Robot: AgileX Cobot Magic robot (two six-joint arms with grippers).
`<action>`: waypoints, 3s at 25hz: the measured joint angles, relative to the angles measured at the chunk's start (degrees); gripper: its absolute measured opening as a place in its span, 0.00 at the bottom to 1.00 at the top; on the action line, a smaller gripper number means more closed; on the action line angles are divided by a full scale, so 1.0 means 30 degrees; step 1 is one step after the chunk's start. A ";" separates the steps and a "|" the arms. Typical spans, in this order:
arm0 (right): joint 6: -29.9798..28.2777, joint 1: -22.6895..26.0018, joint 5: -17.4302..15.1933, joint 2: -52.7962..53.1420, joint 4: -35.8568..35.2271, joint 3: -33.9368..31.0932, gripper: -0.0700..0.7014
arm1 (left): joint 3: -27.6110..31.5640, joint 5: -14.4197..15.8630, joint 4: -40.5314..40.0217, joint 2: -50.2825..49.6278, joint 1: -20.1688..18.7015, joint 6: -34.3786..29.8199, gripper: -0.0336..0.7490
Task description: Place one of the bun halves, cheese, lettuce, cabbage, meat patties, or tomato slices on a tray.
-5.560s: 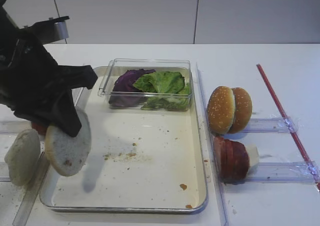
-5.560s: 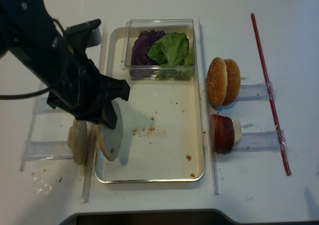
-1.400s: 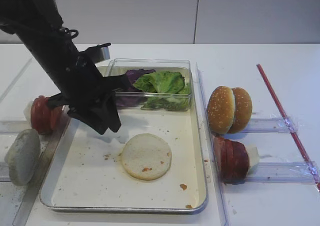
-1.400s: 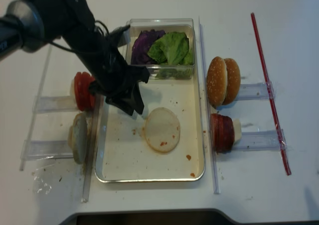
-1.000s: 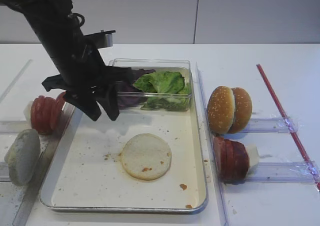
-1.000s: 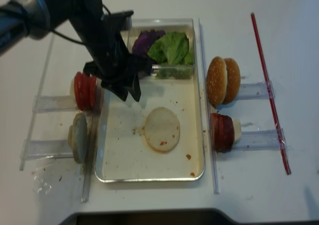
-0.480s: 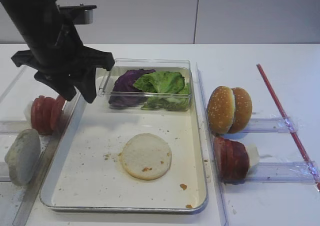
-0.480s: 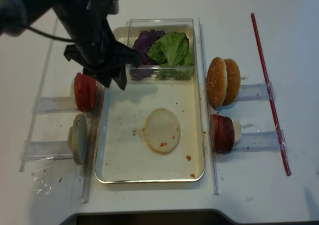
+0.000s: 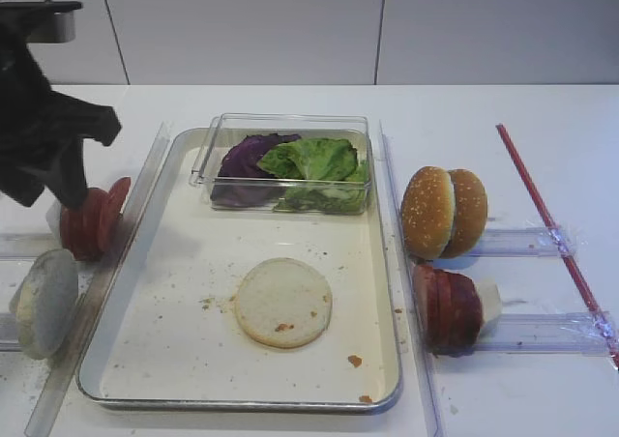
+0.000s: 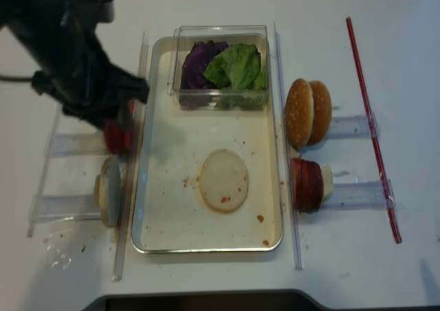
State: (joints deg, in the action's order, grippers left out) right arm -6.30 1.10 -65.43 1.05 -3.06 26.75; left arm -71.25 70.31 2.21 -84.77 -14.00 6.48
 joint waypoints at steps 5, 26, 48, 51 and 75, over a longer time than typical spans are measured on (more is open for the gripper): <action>0.0000 0.0000 0.0000 0.0000 0.0000 0.0000 0.99 | 0.1665 0.0036 -0.0514 0.1747 0.1627 0.0000 0.44; 0.0000 0.0000 0.0000 0.0000 0.0000 0.0000 0.99 | 0.7575 0.0172 -0.1230 1.1301 0.2491 -0.0329 0.44; 0.0000 0.0000 0.0000 0.0000 0.0000 0.0000 0.99 | 1.2299 0.0796 -0.1246 2.4988 0.2491 -0.0918 0.43; 0.0000 0.0000 0.0000 0.0000 0.0000 0.0000 0.99 | 1.2905 0.0840 -0.1246 2.6813 0.2491 -0.0947 0.43; 0.0027 0.0000 0.0000 0.0000 0.0000 0.0000 0.99 | 1.4486 -0.0694 -0.0967 2.8530 0.2570 -0.1766 0.43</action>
State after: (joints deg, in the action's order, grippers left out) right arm -6.22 1.10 -65.43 1.05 -3.06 26.75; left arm -27.79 68.23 -0.69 0.82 -6.29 1.18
